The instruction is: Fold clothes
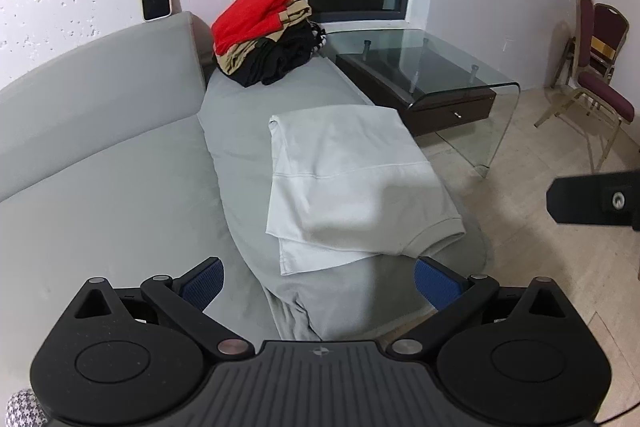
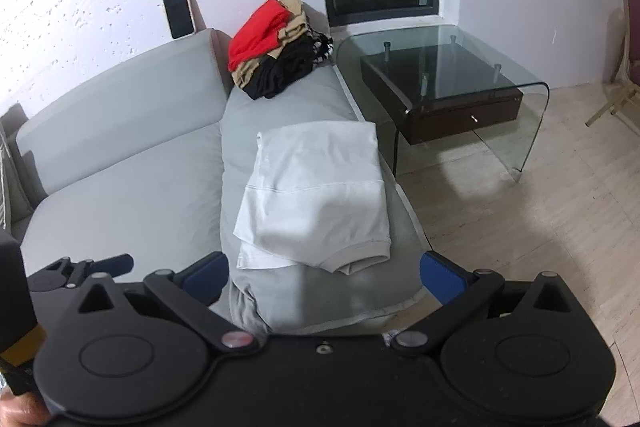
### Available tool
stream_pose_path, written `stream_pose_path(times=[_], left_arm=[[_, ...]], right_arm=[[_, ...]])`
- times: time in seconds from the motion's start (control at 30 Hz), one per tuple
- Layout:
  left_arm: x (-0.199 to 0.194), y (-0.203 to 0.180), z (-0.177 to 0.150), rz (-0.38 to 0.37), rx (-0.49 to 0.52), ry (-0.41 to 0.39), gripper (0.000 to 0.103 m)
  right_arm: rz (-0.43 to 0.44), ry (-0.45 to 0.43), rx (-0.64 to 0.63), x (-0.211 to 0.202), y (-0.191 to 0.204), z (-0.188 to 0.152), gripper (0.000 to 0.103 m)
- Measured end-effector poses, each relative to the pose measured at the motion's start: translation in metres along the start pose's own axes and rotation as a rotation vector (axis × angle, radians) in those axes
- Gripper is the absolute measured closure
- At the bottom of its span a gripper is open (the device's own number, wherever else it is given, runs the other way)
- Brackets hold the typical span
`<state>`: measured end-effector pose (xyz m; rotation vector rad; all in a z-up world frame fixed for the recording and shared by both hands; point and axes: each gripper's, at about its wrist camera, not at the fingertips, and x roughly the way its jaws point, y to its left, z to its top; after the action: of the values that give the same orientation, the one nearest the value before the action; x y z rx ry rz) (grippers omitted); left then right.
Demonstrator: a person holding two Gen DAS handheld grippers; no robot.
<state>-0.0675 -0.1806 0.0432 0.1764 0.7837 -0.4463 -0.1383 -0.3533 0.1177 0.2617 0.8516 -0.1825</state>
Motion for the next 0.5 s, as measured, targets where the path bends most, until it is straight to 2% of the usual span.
stream_pose_path(times=[0.5], left_arm=[[0.002, -0.002, -0.006, 0.029, 0.011, -0.032, 0.001]], right_arm=[[-0.010, 0.029, 0.020, 0.021, -0.011, -0.008, 0.000]])
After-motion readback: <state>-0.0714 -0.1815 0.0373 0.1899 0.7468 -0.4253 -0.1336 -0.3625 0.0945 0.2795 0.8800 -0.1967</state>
